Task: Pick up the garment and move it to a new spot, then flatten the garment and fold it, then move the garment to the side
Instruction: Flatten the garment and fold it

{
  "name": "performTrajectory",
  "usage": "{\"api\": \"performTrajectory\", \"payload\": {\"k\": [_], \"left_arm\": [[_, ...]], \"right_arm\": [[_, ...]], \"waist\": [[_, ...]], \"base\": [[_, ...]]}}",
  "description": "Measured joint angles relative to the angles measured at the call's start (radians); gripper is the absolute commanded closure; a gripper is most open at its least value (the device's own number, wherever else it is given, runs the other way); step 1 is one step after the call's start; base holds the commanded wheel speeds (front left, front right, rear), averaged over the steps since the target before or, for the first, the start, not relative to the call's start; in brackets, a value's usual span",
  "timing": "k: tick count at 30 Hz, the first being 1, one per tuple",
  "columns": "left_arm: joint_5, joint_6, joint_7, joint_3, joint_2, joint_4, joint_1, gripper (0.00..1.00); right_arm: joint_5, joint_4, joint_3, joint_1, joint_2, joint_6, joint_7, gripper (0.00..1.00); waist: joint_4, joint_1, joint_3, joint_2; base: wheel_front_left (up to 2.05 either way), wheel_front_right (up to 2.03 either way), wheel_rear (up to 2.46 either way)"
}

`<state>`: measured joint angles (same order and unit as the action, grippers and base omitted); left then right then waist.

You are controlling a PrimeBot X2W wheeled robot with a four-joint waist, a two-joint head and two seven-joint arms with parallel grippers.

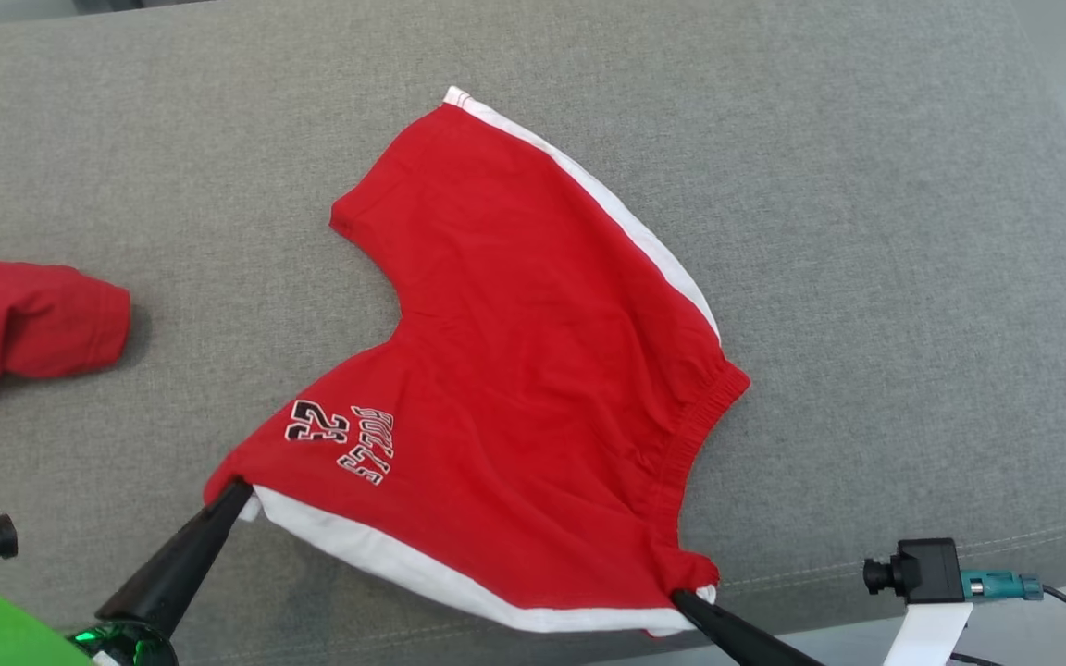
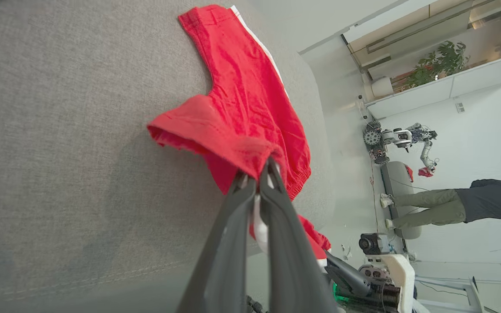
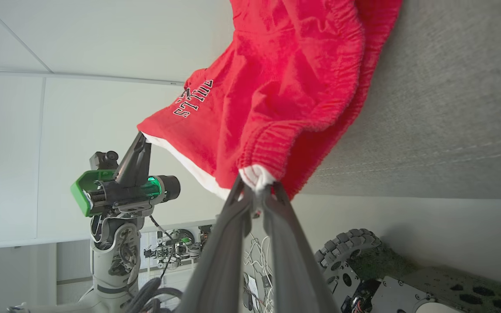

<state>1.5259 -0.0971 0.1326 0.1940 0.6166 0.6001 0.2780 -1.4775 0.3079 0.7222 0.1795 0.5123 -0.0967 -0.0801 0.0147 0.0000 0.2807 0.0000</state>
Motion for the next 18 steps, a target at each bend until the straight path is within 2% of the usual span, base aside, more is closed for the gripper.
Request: {"api": "performTrajectory", "payload": {"k": [10,18], "left_arm": [[-0.018,-0.024,0.115,-0.01,0.125,0.029,-0.132,1.0],[-0.005,-0.027,0.214,-0.008,0.164,-0.002,-0.346,1.0]], "right_arm": [[-0.018,-0.002,-0.028,-0.092,-0.063,-0.008,0.0,1.0],[-0.052,-0.052,-0.066,-0.146,-0.092,-0.009,0.002,1.0]], "waist": [[-0.069,0.0,0.045,0.0],[-0.135,0.0,0.099,0.0]], "base": [[0.0,0.0,0.0],[0.0,0.0,0.0]]}}
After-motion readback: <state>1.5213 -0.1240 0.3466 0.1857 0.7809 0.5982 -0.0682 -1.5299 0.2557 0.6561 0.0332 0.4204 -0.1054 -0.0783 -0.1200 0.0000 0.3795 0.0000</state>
